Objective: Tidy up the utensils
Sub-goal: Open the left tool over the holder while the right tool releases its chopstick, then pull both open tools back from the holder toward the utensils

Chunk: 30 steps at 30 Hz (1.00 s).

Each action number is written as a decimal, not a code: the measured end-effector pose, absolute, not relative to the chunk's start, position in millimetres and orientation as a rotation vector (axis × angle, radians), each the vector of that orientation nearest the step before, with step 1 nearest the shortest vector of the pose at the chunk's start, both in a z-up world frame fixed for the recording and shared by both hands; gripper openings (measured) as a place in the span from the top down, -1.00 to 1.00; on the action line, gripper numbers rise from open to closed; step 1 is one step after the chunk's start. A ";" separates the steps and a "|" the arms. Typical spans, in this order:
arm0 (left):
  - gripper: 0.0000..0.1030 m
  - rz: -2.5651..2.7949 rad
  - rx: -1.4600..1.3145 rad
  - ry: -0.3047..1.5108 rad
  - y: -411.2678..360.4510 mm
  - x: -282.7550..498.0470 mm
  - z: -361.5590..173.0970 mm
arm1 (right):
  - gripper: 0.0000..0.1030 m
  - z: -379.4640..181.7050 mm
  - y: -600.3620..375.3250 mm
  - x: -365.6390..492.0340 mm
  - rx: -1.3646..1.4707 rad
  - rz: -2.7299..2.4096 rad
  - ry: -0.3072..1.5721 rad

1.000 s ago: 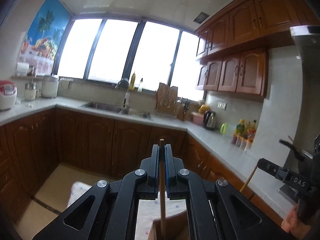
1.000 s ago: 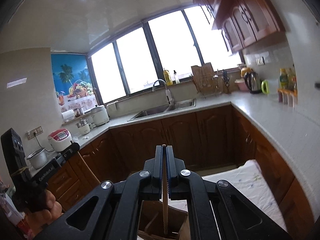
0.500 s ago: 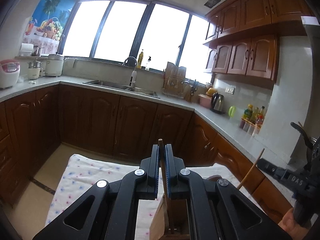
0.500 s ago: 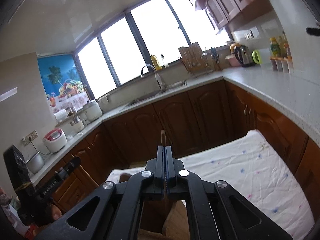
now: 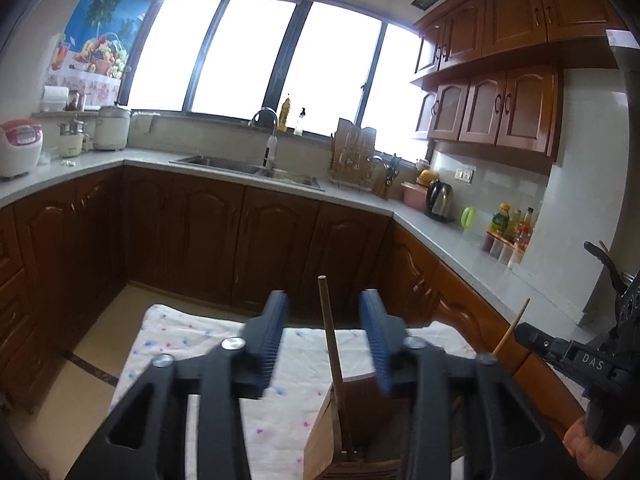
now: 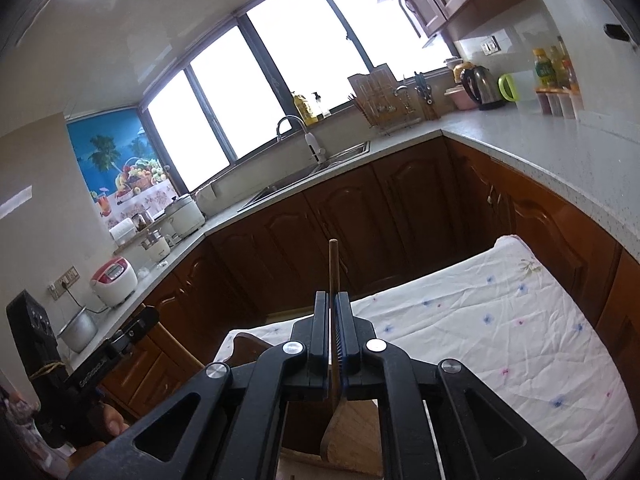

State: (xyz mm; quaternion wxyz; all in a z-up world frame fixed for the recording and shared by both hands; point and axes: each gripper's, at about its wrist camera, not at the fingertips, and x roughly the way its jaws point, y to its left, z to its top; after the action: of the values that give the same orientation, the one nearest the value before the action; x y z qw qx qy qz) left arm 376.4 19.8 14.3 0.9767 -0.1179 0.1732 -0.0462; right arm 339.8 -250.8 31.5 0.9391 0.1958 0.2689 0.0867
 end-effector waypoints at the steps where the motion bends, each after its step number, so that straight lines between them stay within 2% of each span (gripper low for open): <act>1: 0.06 -0.090 -0.232 0.348 20.7 373.0 13.1 | 0.85 31.7 -250.4 338.8 0.398 0.175 0.550; 2: -0.06 -0.091 -0.231 0.349 20.8 370.9 14.2 | 0.76 32.2 -250.9 337.6 0.400 0.170 0.553; 3: -0.08 -0.092 -0.232 0.346 21.8 369.0 12.7 | 0.66 32.3 -251.6 336.6 0.405 0.168 0.555; 4: -0.12 -0.088 -0.230 0.347 22.8 366.0 13.7 | 0.30 32.7 -252.8 335.0 0.415 0.169 0.555; 5: -0.20 -0.088 -0.228 0.351 23.1 363.7 13.3 | -0.13 33.0 -253.4 333.6 0.421 0.173 0.553; 7: -0.31 -0.091 -0.233 0.360 24.1 357.4 12.9 | -0.27 36.3 -254.1 326.2 0.422 0.174 0.539; 9: -0.51 -0.080 -0.233 0.373 27.5 348.4 13.2 | -0.40 38.7 -253.7 319.9 0.418 0.179 0.541; 10: -0.66 -0.073 -0.233 0.380 28.3 344.5 13.7 | -0.59 40.7 -253.6 314.9 0.420 0.189 0.537; 11: -0.67 -0.071 -0.234 0.388 30.2 338.8 13.0 | -0.76 41.5 -252.9 311.8 0.420 0.195 0.534; 14: -0.68 -0.082 -0.224 0.417 32.9 322.7 16.0 | -0.86 46.3 -250.1 294.7 0.407 0.206 0.515; 30: -0.72 -0.083 -0.225 0.547 52.0 234.9 33.7 | -0.87 43.4 -257.2 204.2 0.394 0.188 0.553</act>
State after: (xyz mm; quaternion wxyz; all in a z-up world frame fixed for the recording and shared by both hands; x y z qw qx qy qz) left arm 234.9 52.0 33.7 0.9557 -0.1109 0.2695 -0.0409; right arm 204.2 -257.2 43.4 0.9386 0.1932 0.2706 0.0919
